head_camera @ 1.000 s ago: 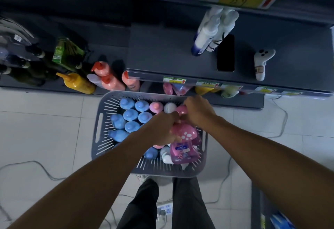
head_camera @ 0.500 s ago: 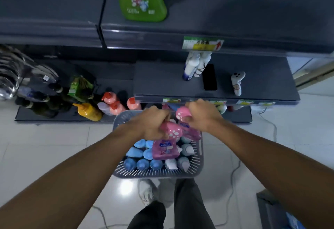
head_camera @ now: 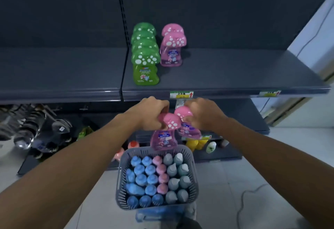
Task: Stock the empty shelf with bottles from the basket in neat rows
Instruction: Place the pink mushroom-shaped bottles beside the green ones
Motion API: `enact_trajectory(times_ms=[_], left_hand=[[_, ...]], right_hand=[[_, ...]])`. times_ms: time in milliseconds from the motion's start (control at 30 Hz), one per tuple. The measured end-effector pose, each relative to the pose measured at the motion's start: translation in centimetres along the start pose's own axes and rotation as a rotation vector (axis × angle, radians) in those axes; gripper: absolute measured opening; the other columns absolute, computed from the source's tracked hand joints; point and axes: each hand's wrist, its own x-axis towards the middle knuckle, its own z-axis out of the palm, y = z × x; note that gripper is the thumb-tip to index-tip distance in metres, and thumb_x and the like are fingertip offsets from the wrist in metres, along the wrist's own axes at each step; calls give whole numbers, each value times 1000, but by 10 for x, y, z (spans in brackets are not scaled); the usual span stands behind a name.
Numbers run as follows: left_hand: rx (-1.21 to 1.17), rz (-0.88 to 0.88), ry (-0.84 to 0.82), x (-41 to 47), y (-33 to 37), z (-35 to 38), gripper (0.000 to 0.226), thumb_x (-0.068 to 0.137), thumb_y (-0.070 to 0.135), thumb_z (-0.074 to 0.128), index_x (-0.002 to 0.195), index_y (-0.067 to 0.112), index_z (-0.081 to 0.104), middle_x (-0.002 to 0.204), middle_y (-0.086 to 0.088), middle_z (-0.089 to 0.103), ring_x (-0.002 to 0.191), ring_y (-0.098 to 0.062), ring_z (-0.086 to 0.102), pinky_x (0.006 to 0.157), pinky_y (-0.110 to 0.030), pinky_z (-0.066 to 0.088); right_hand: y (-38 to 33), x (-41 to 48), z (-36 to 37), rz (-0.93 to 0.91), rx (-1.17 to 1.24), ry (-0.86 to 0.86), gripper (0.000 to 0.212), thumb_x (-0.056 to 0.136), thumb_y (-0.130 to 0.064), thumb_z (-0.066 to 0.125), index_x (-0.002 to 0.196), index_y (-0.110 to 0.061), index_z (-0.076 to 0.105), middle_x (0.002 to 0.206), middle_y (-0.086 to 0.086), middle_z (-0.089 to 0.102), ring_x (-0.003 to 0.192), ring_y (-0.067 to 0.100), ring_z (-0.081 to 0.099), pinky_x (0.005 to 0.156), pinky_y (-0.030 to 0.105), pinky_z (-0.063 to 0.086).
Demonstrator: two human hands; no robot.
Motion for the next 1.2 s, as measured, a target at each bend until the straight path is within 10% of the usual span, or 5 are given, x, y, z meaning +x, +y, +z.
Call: enact_trajectory(times_ms=[1200], left_hand=[[147,-120,400,101,17,-139,53,74,42,84,121,24,66,109,7,70,99,-20,65,93,-38,49]], right_hand=[[76,160,-126,26,254,121,38,86,-31,72,123,-29,64,118,3,69,106,28,65,89,44,56]])
